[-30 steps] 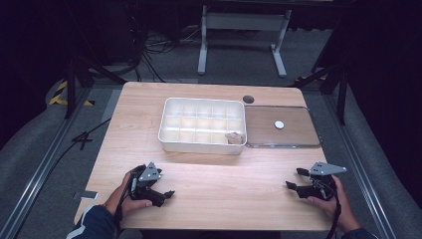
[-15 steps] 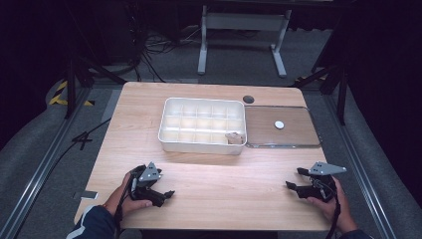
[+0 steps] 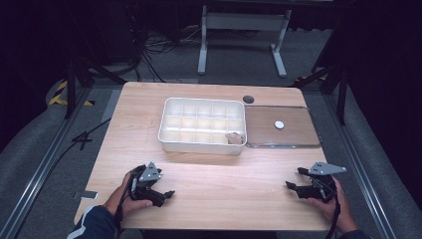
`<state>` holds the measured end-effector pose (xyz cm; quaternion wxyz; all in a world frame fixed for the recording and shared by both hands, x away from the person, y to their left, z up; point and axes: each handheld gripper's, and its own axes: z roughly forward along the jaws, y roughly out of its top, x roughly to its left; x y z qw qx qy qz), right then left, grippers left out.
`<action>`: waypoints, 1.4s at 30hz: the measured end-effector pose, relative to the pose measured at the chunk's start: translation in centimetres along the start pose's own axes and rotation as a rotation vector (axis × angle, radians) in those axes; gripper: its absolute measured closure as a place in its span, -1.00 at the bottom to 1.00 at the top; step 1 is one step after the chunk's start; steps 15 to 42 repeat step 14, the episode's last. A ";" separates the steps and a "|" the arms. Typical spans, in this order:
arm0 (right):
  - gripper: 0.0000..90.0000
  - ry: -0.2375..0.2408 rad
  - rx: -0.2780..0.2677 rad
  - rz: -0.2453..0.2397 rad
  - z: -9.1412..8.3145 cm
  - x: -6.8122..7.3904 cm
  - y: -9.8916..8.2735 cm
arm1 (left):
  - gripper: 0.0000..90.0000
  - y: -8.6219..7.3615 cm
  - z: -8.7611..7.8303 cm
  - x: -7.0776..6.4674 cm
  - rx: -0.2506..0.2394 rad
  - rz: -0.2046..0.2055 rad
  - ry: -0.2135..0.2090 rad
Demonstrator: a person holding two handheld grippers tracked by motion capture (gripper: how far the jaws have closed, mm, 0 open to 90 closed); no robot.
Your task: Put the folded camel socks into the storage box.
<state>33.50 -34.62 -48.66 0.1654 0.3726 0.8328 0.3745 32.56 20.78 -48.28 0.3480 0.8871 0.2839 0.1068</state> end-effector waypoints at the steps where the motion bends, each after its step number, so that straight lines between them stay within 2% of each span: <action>1: -0.47 0.000 0.000 0.001 0.0 0.0 0.0 | -0.77 0.0 0.0 0.0 -0.003 0.000 0.001; 42: -0.47 -0.003 0.000 0.003 0.0 0.0 0.0 | -0.77 0.0 0.0 -0.1 -0.004 -0.008 0.006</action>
